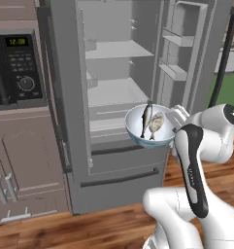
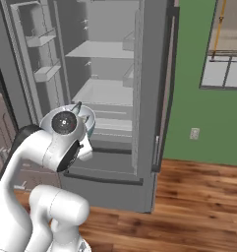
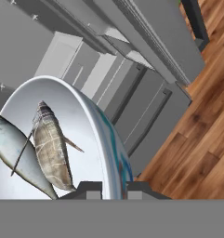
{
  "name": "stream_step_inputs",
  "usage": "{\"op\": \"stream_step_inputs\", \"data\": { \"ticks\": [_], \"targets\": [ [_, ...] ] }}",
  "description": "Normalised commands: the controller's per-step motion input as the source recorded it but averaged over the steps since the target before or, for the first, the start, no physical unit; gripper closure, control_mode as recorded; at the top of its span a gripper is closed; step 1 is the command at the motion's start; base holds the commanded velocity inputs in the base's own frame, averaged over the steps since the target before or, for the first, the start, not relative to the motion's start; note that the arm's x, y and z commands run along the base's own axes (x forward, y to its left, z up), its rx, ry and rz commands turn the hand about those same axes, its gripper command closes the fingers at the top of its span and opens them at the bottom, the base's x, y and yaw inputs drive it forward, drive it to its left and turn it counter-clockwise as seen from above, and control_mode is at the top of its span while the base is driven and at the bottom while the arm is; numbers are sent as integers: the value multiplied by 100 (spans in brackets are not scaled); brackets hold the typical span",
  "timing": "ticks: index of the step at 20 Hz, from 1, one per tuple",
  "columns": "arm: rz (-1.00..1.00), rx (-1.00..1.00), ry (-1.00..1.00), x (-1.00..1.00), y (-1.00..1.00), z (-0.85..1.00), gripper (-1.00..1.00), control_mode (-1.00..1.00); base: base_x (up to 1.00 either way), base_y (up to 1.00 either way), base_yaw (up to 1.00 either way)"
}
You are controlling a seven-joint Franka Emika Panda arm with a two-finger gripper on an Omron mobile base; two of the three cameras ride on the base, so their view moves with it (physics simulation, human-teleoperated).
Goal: Place the bowl with the bell pepper and cucumber on the top shelf of the fridge. Place the bowl with the fishs on the second highest shelf of the fridge.
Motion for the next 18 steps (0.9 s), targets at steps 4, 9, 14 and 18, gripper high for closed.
{"op": "stream_step_inputs", "data": {
  "ticks": [4,9,14,18],
  "targets": [
    [0,0,0,0,0,0,100,100,27,14,4],
    [0,0,0,0,0,0,100,100,66,18,-1],
    [0,0,0,0,0,0,100,100,65,23,-2],
    [0,0,0,0,0,0,100,100,63,16,0]
  ]
}}
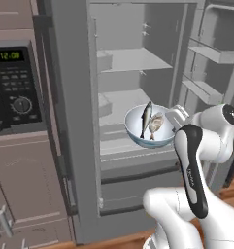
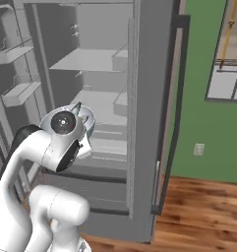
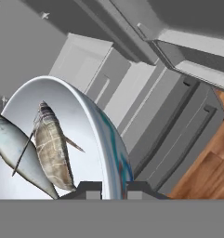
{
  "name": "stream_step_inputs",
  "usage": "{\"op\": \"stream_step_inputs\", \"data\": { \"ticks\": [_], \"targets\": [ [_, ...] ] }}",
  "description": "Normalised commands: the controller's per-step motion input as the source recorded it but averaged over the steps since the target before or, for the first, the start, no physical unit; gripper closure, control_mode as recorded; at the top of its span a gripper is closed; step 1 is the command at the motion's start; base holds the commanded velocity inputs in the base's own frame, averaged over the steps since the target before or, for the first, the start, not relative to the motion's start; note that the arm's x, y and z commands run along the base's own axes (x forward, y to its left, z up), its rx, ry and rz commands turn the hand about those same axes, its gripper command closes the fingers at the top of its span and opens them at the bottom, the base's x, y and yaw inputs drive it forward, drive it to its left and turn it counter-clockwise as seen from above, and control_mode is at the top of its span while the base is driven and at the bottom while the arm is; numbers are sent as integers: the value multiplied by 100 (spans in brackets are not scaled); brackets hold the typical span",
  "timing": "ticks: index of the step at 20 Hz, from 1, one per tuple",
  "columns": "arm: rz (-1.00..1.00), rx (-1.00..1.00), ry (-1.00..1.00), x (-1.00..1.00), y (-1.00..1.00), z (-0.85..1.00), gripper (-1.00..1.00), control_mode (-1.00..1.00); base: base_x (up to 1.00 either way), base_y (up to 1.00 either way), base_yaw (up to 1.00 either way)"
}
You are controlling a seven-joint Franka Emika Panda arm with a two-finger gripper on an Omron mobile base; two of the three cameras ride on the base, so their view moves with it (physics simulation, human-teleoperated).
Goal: Place the bowl with the bell pepper and cucumber on the top shelf of the fridge. Place the bowl with the fishs on the second highest shelf of the fridge.
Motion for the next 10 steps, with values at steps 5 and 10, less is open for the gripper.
{"op": "stream_step_inputs", "data": {
  "ticks": [5,10],
  "targets": [
    [0,0,0,0,0,0,100,100,56,34,0],
    [0,0,0,0,0,0,100,100,56,27,-2]
  ]
}}
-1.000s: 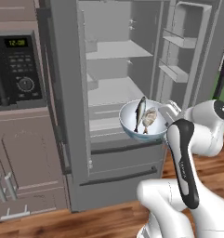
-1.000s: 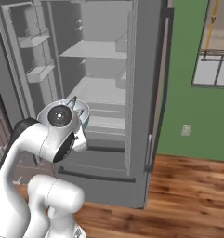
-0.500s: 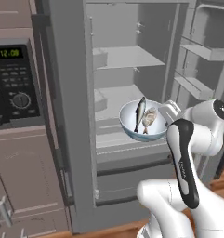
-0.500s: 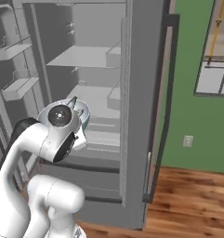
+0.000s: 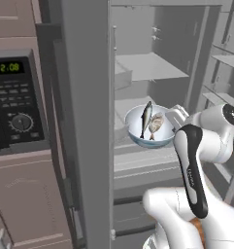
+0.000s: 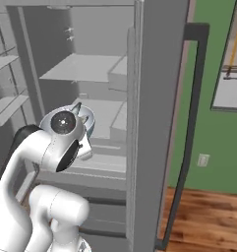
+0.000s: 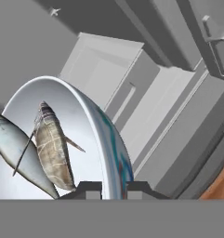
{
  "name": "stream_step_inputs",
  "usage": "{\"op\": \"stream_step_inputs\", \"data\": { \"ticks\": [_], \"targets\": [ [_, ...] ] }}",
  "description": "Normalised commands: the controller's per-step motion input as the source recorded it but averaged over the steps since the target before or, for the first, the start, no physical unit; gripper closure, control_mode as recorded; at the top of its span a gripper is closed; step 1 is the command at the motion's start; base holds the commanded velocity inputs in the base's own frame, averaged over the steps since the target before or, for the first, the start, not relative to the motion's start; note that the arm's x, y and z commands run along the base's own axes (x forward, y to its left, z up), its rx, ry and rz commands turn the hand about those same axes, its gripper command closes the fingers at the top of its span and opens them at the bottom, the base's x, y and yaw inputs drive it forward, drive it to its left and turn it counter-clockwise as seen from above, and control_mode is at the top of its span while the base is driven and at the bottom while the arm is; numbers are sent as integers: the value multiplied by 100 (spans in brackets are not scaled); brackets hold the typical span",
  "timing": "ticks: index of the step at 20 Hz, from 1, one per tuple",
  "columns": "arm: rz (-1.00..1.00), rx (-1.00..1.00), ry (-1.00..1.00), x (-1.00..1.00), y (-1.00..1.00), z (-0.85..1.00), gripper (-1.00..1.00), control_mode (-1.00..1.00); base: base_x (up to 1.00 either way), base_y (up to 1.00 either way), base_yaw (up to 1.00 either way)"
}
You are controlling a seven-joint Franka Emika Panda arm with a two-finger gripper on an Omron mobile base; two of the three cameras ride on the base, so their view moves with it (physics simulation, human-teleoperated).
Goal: Place the bowl with the bell pepper and cucumber on the top shelf of the fridge. Place the bowl with the fishs on the second highest shelf of the fridge.
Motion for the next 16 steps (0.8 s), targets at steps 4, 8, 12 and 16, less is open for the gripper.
{"op": "stream_step_inputs", "data": {
  "ticks": [4,8,12,16],
  "targets": [
    [0,0,0,0,0,0,100,100,65,23,-5],
    [0,0,0,0,0,0,100,100,64,37,-5],
    [-2,0,0,7,0,-2,100,-100,51,34,-3],
    [-6,0,5,46,0,-21,100,-100,0,0,0]
  ]
}}
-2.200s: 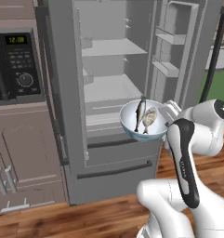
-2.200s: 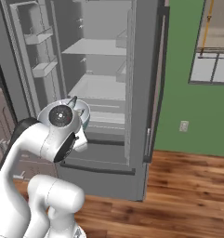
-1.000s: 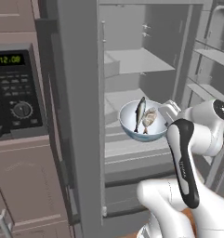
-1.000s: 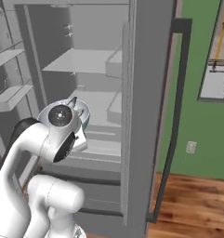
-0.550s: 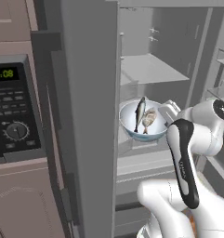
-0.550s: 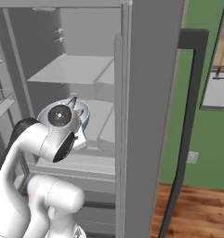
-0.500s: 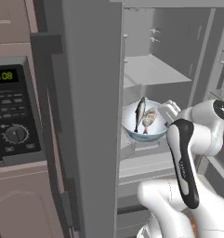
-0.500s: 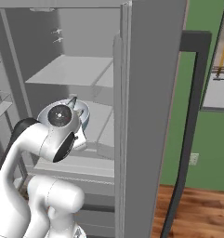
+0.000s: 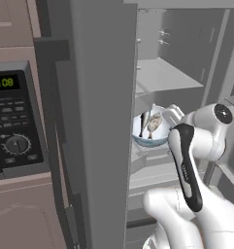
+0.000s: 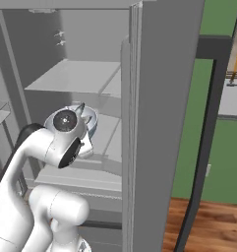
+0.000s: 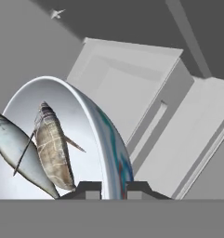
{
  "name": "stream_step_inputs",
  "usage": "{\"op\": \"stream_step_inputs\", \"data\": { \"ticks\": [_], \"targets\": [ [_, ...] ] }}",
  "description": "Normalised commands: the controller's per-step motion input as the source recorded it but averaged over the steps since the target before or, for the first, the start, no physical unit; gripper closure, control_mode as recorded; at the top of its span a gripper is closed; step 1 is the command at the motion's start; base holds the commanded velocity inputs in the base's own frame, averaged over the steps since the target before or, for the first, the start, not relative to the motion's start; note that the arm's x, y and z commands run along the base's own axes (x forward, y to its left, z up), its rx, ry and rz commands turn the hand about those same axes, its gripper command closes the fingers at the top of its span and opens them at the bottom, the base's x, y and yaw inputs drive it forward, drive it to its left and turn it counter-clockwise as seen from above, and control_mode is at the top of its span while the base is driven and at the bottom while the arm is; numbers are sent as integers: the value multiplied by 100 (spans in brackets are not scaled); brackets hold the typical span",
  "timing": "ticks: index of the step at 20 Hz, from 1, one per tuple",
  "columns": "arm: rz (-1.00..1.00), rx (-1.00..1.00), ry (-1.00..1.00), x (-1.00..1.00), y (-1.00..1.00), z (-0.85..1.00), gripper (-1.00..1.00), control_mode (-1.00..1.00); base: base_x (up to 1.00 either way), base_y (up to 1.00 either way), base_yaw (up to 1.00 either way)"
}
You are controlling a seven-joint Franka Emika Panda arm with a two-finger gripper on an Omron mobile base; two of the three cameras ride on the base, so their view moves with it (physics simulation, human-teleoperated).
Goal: Place the bowl with the bell pepper and cucumber on the top shelf of the fridge. Place the bowl with the fishs on the second highest shelf of the fridge.
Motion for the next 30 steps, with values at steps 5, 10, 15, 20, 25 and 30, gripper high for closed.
{"op": "stream_step_inputs", "data": {
  "ticks": [5,10,15,20,25,30],
  "targets": [
    [-16,0,12,62,0,-59,100,-100,0,0,0],
    [-17,6,0,77,0,-48,100,-100,0,0,0],
    [-14,8,0,74,0,-51,100,-100,0,0,0],
    [-12,5,1,92,0,-15,100,-100,0,0,0],
    [-5,2,3,44,0,-1,-100,-100,0,0,0],
    [-1,0,-3,-10,1,18,-100,-100,0,0,0]
  ]
}}
